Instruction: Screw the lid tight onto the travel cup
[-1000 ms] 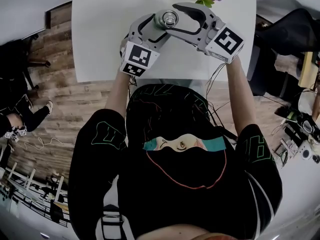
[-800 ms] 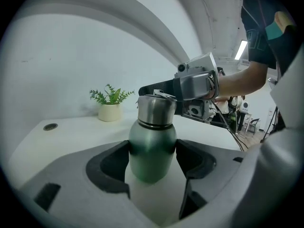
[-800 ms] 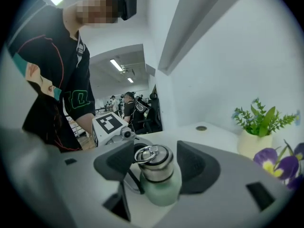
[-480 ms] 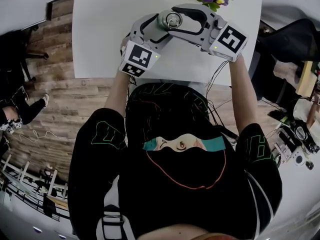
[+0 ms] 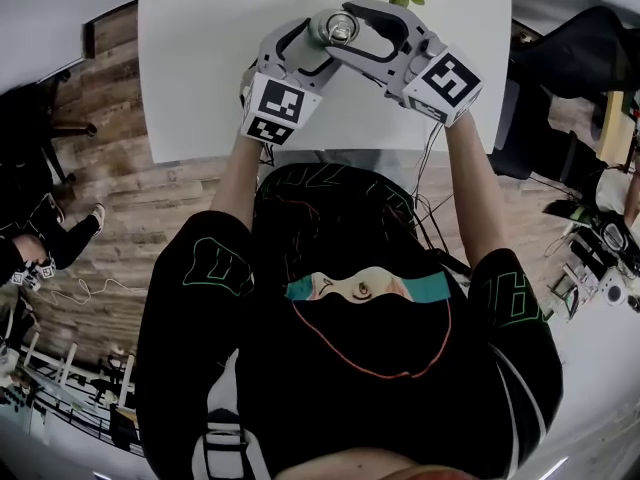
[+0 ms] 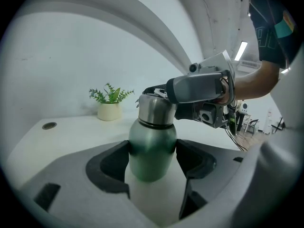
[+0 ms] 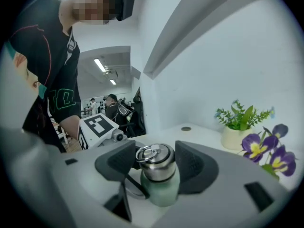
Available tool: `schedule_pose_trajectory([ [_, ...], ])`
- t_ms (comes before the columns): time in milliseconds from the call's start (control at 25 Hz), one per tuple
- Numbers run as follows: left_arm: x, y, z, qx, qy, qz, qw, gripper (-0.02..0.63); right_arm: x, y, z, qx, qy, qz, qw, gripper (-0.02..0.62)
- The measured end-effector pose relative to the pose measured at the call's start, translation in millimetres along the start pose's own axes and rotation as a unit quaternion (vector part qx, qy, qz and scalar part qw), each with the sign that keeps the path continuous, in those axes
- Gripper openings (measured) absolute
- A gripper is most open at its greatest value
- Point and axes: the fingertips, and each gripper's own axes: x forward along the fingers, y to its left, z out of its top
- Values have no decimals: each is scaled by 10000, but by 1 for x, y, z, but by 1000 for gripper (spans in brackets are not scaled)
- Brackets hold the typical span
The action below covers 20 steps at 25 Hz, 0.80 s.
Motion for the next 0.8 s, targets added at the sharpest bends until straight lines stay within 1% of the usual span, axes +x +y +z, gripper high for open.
schedule_pose_trajectory([
  [160, 1, 1, 2, 28, -2, -14, 10000, 323, 0, -3, -2, 149, -97, -585, 9981, 265],
  [280, 1, 3, 1, 21, 21, -11, 10000, 322, 0, -6, -2, 333, -246, -1057, 9935, 267],
  [400, 0, 4, -2, -4, 64, -18, 10000, 322, 1, -8, -5, 599, -426, -1560, 9850, 267],
  [560, -2, 6, -1, 28, 41, -28, 10000, 322, 1, -9, -7, 879, -621, -2169, 9702, 266],
  [680, -2, 5, -1, 32, 30, -21, 10000, 323, 1, -9, -8, 903, -641, -2493, 9621, 265],
  [800, -1, 5, -1, 39, 40, -15, 10000, 323, 1, -9, -10, 862, -587, -2674, 9579, 263],
])
